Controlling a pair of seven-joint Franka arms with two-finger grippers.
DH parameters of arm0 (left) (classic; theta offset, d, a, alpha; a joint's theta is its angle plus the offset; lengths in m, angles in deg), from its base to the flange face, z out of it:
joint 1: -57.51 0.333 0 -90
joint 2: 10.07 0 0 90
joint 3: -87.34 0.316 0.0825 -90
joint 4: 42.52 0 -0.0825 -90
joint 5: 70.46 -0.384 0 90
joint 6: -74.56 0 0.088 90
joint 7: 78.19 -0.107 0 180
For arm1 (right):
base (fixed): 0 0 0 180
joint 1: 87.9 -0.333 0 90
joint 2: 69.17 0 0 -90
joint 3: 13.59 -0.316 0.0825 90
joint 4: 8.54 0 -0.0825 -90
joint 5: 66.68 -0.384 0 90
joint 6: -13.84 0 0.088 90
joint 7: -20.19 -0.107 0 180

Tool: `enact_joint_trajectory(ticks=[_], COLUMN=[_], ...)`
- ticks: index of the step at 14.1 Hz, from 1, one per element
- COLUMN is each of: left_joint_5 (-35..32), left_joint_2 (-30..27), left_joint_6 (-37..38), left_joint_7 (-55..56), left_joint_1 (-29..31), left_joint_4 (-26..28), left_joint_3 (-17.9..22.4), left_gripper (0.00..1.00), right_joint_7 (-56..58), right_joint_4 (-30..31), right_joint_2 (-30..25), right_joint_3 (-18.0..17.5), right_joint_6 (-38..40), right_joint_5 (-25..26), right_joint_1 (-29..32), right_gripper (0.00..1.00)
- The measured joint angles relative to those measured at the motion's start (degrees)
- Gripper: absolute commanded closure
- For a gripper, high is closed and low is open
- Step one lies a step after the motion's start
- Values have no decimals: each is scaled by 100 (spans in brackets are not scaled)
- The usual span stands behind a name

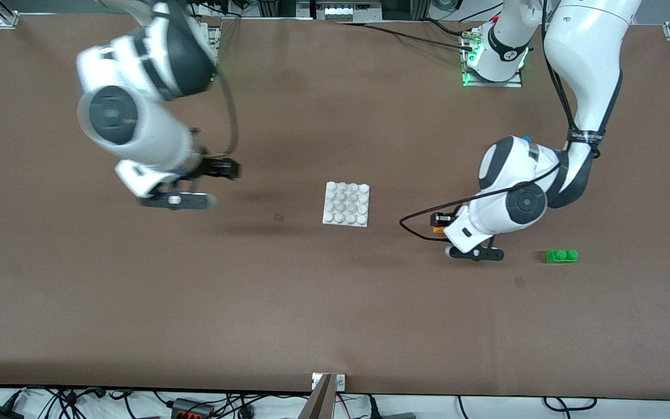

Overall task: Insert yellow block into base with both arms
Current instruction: 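Lift the yellow block with the left gripper while the right gripper withdraws, then carry the yellow block with the left gripper over the white base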

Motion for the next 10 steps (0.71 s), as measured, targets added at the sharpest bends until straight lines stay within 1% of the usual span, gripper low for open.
enact_joint_trajectory(ticks=[2,6,8,10], left_joint_5=[0,0,-1,-2], left_joint_2=[-1,23,106,231], left_joint_6=[-5,-13,-49,-49], left_joint_7=[576,1363,1727,2045], left_joint_1=[-145,-895,-1251,-1539], left_joint_4=[-33,-131,-252,-436], left_joint_3=[-266,-344,-341,-337], left_gripper=[71,71,71,71], right_joint_7=[582,2035,2252,2312], right_joint_4=[11,109,435,685], right_joint_2=[-271,-934,-1353,-1650], right_joint_3=[22,-23,-138,-235], right_joint_6=[305,772,833,611], right_joint_5=[2,2,2,3], right_joint_1=[620,1708,2228,2672], right_gripper=[0,0,0,0])
